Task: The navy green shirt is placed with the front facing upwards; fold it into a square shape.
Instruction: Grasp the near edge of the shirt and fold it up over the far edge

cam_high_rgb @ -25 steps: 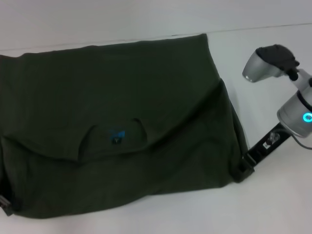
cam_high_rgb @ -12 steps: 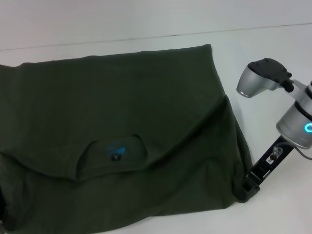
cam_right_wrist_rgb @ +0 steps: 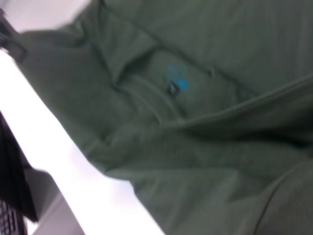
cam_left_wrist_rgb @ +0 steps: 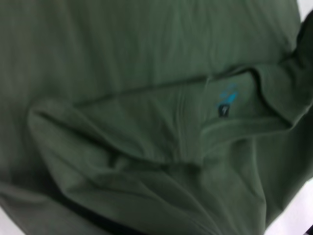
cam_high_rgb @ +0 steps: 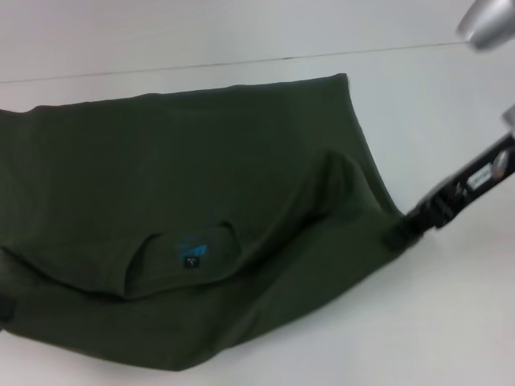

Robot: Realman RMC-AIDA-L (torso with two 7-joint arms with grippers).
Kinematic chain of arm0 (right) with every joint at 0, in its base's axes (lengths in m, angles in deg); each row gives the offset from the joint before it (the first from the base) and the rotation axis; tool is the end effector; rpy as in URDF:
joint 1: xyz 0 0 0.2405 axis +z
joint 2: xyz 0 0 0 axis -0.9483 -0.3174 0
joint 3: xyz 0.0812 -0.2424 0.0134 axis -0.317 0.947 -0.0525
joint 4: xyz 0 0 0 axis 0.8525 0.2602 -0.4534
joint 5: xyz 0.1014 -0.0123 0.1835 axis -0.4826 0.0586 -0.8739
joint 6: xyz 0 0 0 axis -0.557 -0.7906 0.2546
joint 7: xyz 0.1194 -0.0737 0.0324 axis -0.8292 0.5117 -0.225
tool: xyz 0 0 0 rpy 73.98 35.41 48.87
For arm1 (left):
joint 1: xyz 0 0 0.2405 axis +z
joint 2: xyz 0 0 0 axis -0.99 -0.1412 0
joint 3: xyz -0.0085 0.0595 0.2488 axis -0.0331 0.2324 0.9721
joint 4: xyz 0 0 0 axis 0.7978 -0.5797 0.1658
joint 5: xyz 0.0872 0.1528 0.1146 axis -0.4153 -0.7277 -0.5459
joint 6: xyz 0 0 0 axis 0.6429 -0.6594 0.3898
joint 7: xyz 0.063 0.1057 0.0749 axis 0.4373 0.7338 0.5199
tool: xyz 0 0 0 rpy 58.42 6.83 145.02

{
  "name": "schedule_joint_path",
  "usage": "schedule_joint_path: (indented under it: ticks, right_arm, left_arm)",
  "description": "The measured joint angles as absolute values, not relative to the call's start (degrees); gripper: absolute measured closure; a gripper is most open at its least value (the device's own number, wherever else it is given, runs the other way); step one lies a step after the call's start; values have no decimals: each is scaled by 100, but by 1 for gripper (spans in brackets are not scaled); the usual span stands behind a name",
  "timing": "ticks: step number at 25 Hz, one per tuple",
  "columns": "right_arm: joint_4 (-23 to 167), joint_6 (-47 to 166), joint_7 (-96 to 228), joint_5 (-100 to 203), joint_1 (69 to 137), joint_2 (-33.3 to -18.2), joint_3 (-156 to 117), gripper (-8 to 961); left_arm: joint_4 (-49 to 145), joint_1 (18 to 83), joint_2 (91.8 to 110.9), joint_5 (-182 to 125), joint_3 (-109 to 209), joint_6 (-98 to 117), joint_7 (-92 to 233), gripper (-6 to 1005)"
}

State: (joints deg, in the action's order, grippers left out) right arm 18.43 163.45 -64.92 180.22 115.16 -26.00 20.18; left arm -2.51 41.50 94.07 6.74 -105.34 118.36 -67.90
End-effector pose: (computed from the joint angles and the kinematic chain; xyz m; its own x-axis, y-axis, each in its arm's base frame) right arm 0.2094 0.3484 0.0633 0.5994 -0.7870 0.1463 -0.7909 -0.6104 -0.0435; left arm -0.2821 0.3189 0.1101 0.2105 0.9727 -0.0979 0.9714 -0.2194 -0.0912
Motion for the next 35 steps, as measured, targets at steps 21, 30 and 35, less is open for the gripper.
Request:
schedule_joint_path:
  ticks: [21, 30, 35]
  right_arm:
    - [1631, 16484, -6675, 16871, 11385, -2047, 1536, 879]
    - [1606, 16269, -6726, 16883, 11367, -1973, 1303, 873]
    - [1612, 15527, -6937, 16879, 11355, -1974, 1165, 869]
  left_arm:
    - [-698, 3910, 9063, 1157, -11657, 11891, -6602, 926]
    - [-692, 3933, 9070, 1161, -11668, 11768, -6604, 923]
    - [-653, 3800, 9175, 1292, -11604, 11022, -6716, 921]
